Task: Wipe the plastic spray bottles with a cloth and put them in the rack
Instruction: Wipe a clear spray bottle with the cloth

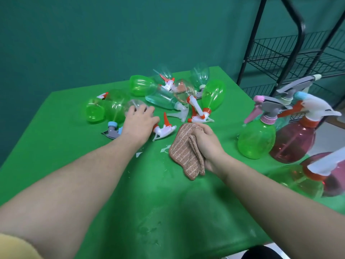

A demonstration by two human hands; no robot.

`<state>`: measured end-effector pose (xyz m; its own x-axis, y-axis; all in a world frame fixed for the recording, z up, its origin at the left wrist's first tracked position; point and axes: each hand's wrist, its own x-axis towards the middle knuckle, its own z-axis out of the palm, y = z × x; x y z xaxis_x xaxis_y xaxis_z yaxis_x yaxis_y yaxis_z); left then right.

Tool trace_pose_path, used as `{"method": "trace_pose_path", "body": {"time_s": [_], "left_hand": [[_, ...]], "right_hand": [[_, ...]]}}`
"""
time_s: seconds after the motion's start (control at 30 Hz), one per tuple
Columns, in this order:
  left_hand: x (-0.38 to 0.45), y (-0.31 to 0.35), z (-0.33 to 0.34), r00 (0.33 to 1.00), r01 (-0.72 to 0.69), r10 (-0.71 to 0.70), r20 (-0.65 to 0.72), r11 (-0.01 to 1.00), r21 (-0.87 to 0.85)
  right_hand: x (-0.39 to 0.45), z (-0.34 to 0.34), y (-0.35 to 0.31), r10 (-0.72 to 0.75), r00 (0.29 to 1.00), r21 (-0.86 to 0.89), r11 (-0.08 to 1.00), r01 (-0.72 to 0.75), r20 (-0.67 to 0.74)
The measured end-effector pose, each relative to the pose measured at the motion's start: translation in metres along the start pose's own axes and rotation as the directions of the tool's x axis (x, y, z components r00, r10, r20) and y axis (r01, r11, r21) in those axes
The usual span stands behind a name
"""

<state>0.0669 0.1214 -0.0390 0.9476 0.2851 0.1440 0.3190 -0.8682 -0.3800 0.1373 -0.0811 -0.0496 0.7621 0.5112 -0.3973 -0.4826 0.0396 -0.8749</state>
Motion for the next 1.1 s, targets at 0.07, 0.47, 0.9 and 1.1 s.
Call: {"method": "trace_pose_path", "body": {"time_s": [0.07,0.47,0.9,1.1], "left_hand": [[-0.007,0.001,0.002,1.0,0.003,-0.003,0.004,1.0,0.007],[-0.092,0.008,-0.027,0.99,-0.066,0.033,-0.137,0.967,-0.245],[-0.217,0.023,-0.072,0.971,0.195,-0.238,-0.016,0.83,-0.522],[-0.255,0.012,-0.086,0.976,0.204,-0.214,0.033,0.858,-0.471]], "right_hand": [[-0.01,-0.004,0.002,0.007,1.0,-0.007,1.0,-0.007,0.0],[-0.075,-0.023,-0.001,0.114,0.992,0.024,0.993,-0.116,0.056],[-0.155,-0.001,0.014,0.094,0.981,0.008,0.995,-0.097,0.168],[-0.176,0.011,0.027,0.086,0.979,-0.04,0.996,-0.08,0.186]]}}
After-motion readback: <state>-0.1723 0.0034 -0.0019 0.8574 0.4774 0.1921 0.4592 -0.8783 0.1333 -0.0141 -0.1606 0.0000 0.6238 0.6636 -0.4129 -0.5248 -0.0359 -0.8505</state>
